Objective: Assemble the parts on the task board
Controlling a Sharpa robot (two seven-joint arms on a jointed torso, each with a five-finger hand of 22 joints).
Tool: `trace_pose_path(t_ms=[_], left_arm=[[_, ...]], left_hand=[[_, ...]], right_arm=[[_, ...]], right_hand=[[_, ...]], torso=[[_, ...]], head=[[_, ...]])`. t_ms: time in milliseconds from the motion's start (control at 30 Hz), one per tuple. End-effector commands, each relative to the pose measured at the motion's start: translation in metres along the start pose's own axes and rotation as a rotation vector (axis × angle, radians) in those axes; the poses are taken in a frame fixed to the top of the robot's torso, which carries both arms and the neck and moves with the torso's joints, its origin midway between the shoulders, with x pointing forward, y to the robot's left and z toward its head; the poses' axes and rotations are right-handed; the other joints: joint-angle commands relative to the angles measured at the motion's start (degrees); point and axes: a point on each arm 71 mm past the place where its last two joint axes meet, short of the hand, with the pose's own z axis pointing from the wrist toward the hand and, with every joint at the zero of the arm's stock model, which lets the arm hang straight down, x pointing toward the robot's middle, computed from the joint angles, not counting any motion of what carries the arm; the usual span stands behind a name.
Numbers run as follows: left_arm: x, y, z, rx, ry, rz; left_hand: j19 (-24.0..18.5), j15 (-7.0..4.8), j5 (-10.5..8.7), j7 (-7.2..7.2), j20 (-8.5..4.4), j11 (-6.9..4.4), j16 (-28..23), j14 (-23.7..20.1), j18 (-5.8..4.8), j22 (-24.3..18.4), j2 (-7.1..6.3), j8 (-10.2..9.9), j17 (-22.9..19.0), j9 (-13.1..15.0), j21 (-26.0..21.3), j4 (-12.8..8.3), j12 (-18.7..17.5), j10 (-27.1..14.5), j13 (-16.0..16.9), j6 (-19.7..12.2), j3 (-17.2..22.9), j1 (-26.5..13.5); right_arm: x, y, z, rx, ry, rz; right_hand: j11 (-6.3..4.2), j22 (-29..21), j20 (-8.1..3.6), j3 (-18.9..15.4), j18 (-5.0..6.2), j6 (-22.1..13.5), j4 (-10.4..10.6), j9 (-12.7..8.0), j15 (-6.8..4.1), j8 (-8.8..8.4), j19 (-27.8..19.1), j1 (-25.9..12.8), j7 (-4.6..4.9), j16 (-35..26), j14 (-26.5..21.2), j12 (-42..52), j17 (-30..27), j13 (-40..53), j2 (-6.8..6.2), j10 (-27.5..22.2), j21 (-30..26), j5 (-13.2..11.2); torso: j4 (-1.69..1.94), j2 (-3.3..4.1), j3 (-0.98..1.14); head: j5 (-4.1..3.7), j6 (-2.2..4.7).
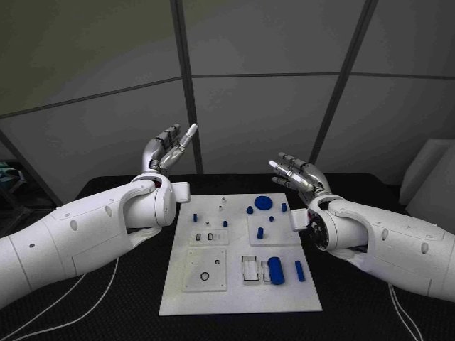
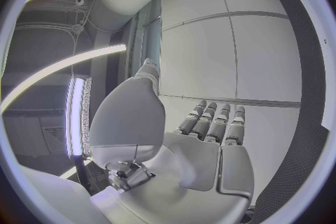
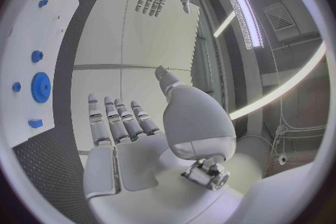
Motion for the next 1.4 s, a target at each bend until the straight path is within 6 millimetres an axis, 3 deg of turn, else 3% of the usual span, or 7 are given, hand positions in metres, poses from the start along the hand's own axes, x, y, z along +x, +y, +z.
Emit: trace_pose_path(t_ms=[33, 233, 300, 467, 700, 1067, 1400], left_arm=[[0.003, -0.004, 0.002, 0.051, 0.046, -0.033], [-0.018, -0.009, 0.001, 0.076, 0.091, 0.0], [-0.021, -0.01, 0.0, 0.078, 0.103, 0.006], [-0.025, -0.012, -0.002, 0.071, 0.131, 0.01], [-0.023, -0.018, -0.011, 0.072, 0.182, 0.004], [-0.02, -0.029, -0.03, 0.049, 0.243, -0.018], [-0.009, -0.032, -0.047, 0.024, 0.297, -0.045]], left_hand=[[2.5, 0.81, 0.14, 3.6, 1.03, 1.63, 1.5, 6.5, 0.4, 0.7, 0.46, 0.7, 0.8, 0.4, 1.4, 0.7, 0.8, 4.2, 0.5, 3.0, 1.1, 4.0], [13.1, 0.61, -0.21, 4.97, 1.03, 4.43, 5.2, 23.2, 0.39, 2.9, 4.45, 4.0, 2.1, 2.1, 6.1, 0.2, 3.5, 19.9, 1.6, 18.1, 5.2, 7.3], [26.0, -0.67, -0.18, 4.58, 0.81, 3.56, 7.5, 31.3, 1.77, 5.5, 5.69, 5.2, 2.8, 2.6, 11.4, -0.8, 5.4, 29.6, 2.3, 24.0, 6.1, 8.8], [35.5, -3.32, -0.32, 4.55, -0.48, 1.25, 10.4, 40.5, 2.89, 7.1, 7.27, 7.1, 3.6, 3.1, 16.1, -3.6, 7.4, 38.4, 2.5, 32.3, 6.9, 11.1], [41.3, -5.35, -0.3, 3.37, -2.61, -0.24, 11.1, 47.2, 2.76, 7.5, 8.59, 6.3, 4.4, 2.3, 18.6, -6.7, 6.7, 43.1, 1.8, 35.6, 7.4, 12.6], [45.4, -6.99, -0.32, 2.59, -4.28, -1.42, 11.1, 53.2, 2.72, 7.6, 8.73, 4.6, 5.7, 1.8, 20.2, -8.6, 5.3, 47.4, 1.8, 38.0, 7.3, 12.3], [44.5, -6.37, -0.33, 2.94, -3.91, -0.98, 8.9, 51.8, 2.54, 7.0, 8.23, 3.5, 5.7, 1.7, 19.5, -9.0, 3.6, 47.4, 1.8, 38.4, 6.5, 11.1]], right_arm=[[0.009, -0.002, 0.003, 0.024, 0.156, -0.053], [-0.012, 0.012, 0.003, -0.17, 0.136, -0.365], [-0.015, 0.014, 0.004, -0.193, 0.141, -0.417], [-0.018, 0.021, 0.005, -0.229, 0.173, -0.537], [-0.02, 0.036, 0.012, -0.258, 0.228, -0.749], [-0.006, 0.067, 0.025, -0.286, 0.306, -1.13], [0.016, 0.074, 0.033, -0.275, 0.332, -1.395]], right_hand=[[0.97, 1.5, 0.56, 0.7, 3.59, 12.1, -4.1, 1.1, 0.49, 1.92, 11.5, 8.2, 6.49, 2.4, 18.3, 2.1, 1.2, 1.1, -0.1, 15.9, 3.2, -0.1], [-1.89, 2.1, 0.09, 2.4, 5.68, 31.1, -7.0, 2.1, -2.52, 4.58, 17.5, 11.6, 4.54, 4.3, 30.5, 4.4, 1.4, 1.3, -0.44, 31.9, 6.0, 1.2], [-2.64, 2.4, -0.73, 3.4, 5.73, 33.3, -7.3, 1.9, -3.54, 4.65, 19.7, 11.5, 3.86, 4.9, 33.7, 4.4, 1.5, 1.2, -0.69, 34.6, 7.2, 1.1], [-3.66, 2.7, -2.2, 6.5, 5.73, 36.1, -7.8, 1.7, -4.95, 3.77, 22.9, 10.8, 3.17, 4.9, 38.3, 3.1, 1.6, 1.2, -1.65, 38.2, 8.8, 1.0], [-4.31, 3.0, -3.24, 7.9, 5.76, 37.6, -8.0, 1.8, -5.91, 3.04, 25.3, 9.9, 2.74, 5.2, 42.0, 2.0, 2.0, 1.3, -3.5, 39.8, 10.1, 0.6], [-7.28, 8.3, -9.71, 7.7, 5.63, 41.3, -8.2, 1.8, -10.86, 2.7, 38.3, 10.3, 0.58, 14.4, 58.9, 1.6, 8.6, 1.5, -6.62, 45.0, 21.4, 2.0], [-7.49, 16.0, -11.15, 7.4, 5.41, 41.7, -5.7, 1.8, -11.27, 1.86, 41.4, 9.5, -0.13, 44.8, 60.0, 1.7, 32.4, 1.5, -8.47, 40.4, 33.7, 2.7]], torso=[[0.01, 0.0, 0.0], [-0.32, 0.82, 0.18], [-0.27, 1.11, 0.29], [-0.1, 1.86, 0.42], [0.37, 3.05, 0.33], [1.11, 6.27, -0.04], [2.22, 9.26, -0.6]], head=[[0.01, 0.01], [-0.03, -0.79], [-0.17, -0.76], [-0.3, -0.73], [-0.69, -0.6], [-1.74, 0.26], [-2.95, 0.57]])
